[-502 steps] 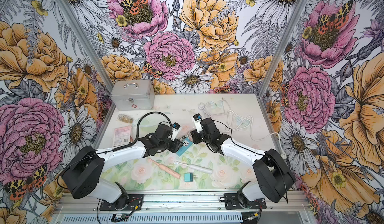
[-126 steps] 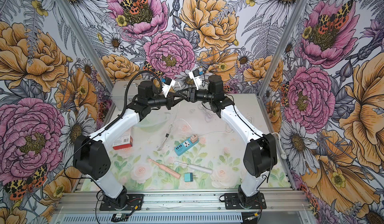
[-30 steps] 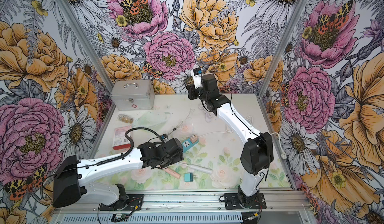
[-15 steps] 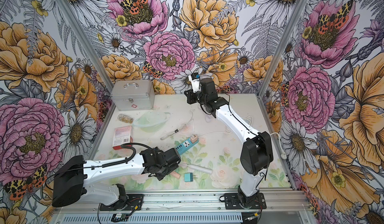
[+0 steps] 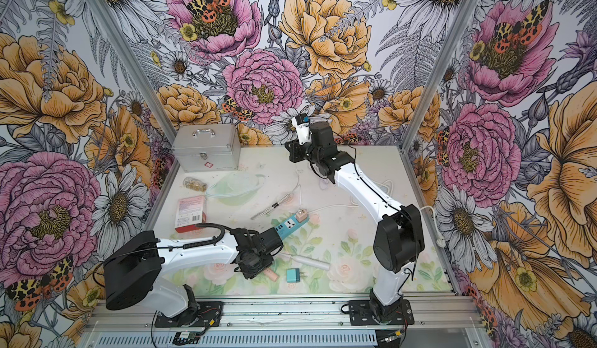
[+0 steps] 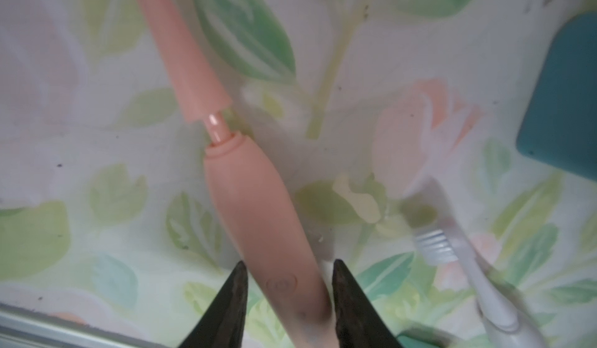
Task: Charge the electric toothbrush
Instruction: Pick up the electric toothbrush from the center of the board.
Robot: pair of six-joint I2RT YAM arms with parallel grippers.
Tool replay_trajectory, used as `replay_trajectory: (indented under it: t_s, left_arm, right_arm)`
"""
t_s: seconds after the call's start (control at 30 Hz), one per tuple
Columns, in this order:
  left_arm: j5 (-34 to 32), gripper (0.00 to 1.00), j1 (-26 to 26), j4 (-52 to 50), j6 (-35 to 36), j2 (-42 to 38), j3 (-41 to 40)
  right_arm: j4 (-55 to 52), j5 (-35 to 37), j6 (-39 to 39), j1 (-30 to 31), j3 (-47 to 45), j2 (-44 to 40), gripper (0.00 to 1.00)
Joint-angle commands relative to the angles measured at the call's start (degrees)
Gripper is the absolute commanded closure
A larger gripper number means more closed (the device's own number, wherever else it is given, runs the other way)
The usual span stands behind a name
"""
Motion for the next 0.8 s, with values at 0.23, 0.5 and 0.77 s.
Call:
replay_trajectory:
  t_s: [0.23,0.5,0.77]
  left_arm:
    - [0.7,0.79,3.3,-0.6,4.0,0.3,0.1]
    - [-6.6,1.00,11.0,-2.3,11.5,-10.3,1.5]
    - [-17.9,1.00,27.4,-2.0,32.4,-28.4,12.0]
  right_arm:
    - [0.8,-1.5,0.5,0.4,0.5,0.3,1.00]
    - [0.7,-5.4,3.7,0.3,2.1,-0.7,1.00]
    - [1.0,-18.2,12.2,-0.6,3.3,-1.8,1.00]
